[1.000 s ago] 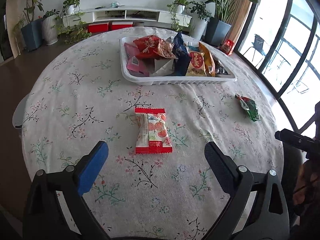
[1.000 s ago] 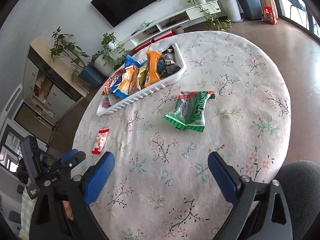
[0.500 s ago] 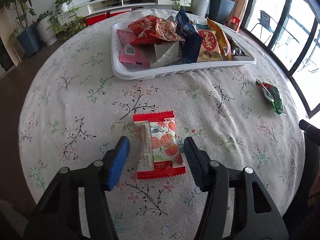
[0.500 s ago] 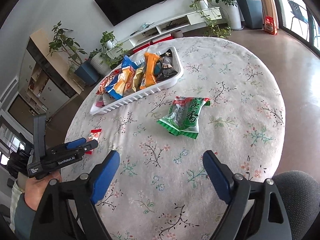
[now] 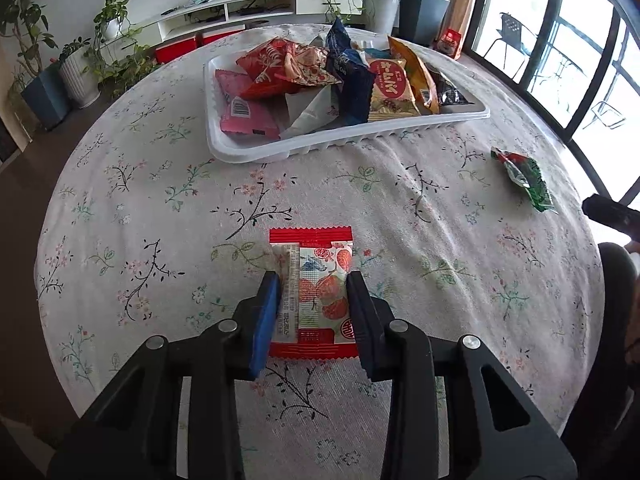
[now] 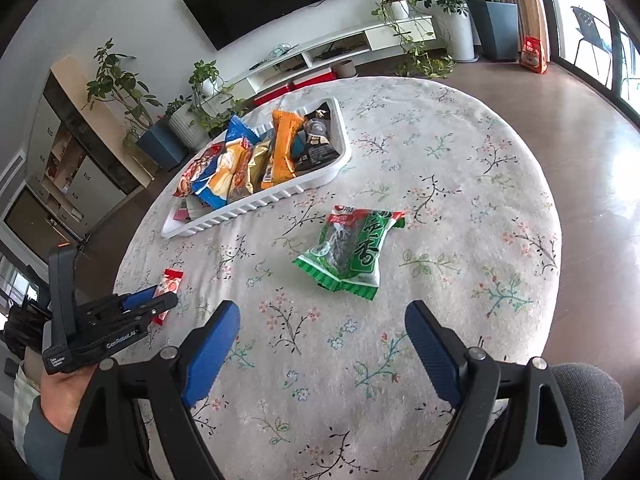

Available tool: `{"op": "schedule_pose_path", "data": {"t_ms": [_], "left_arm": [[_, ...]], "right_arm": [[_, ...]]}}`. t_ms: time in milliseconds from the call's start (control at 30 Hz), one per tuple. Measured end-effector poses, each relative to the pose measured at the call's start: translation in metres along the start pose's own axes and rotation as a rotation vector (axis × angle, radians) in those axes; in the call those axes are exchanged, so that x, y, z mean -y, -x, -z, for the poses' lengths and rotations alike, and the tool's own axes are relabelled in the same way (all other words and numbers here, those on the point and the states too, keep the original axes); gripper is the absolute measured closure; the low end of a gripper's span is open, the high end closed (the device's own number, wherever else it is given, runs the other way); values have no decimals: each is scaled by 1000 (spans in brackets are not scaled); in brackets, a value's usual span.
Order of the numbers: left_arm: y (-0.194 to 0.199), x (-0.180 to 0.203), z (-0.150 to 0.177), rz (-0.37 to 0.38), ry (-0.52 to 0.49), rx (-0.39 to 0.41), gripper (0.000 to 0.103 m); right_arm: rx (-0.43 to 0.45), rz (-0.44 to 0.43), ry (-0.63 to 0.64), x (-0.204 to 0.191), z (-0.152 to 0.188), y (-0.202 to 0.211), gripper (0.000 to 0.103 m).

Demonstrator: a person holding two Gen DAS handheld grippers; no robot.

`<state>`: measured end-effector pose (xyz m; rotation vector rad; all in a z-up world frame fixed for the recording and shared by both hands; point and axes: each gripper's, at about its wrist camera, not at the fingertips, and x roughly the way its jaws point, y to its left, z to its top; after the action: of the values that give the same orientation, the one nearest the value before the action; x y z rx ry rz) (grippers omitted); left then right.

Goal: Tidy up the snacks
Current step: 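Grasp the red-white packet with the left gripper while the right gripper grasps the green seaweed packet, then carry the red-white packet and green seaweed packet into the white tray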

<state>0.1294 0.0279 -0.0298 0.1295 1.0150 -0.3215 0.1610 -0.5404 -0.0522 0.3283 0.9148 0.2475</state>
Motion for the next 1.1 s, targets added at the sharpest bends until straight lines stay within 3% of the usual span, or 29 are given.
{"op": "schedule_pose_path", "data": {"t_ms": [333,500,667,733,800,933,1100], "left_arm": [[21,9,17,81,32,47,71],[20,6,24,96,44,45,71],[16,4,26,110,49,42,71],[13,4,28,116,50,38,71],[11,4,29,116,49,35,71],[10,4,28,117,49,38,71],[12,2,27,116,58,46,71]], "right_arm": [[-56,76,-3,-2,-36,-40,16],[-126,66,-40,-3,-42,-68,31],[-120,86,-22,-5,-44,-73,36],[-124,111,10,-8,-44,-74,44],[-127,137,41,-9,-43,-74,58],[-135,153,75,-8,-40,-72,72],[-124,138,94,-9,-35,-68,81]]}}
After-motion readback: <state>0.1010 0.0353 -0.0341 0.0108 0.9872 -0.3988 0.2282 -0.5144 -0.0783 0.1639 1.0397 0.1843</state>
